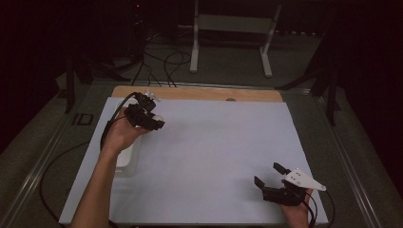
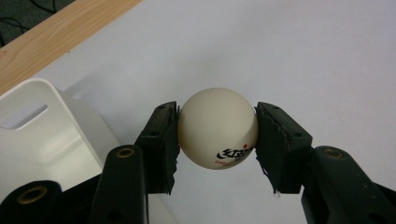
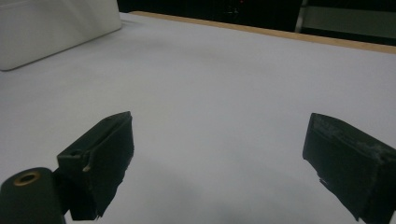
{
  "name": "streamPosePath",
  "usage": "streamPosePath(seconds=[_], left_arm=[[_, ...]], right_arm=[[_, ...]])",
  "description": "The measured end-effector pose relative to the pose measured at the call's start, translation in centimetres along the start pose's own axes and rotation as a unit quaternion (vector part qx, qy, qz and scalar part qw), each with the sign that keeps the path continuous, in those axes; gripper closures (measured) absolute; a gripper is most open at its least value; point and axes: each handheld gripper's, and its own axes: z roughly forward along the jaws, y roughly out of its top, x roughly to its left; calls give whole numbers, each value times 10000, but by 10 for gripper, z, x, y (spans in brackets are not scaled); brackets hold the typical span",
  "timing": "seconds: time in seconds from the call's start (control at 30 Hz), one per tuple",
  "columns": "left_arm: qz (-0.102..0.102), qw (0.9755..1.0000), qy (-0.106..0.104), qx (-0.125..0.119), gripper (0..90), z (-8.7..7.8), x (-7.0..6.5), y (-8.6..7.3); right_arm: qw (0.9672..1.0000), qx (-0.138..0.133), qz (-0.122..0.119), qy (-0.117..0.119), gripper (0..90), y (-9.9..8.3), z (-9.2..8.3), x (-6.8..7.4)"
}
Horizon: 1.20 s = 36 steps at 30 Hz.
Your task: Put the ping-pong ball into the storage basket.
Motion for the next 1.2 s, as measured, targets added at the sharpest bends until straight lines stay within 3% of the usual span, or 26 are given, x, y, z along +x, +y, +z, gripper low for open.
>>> streamPosePath(seconds=[1.2], left_arm=[[-155,9998,156,-24,512,-13,14,-10]], right_arm=[[10000,2,-15,-13,84,0,0,1]])
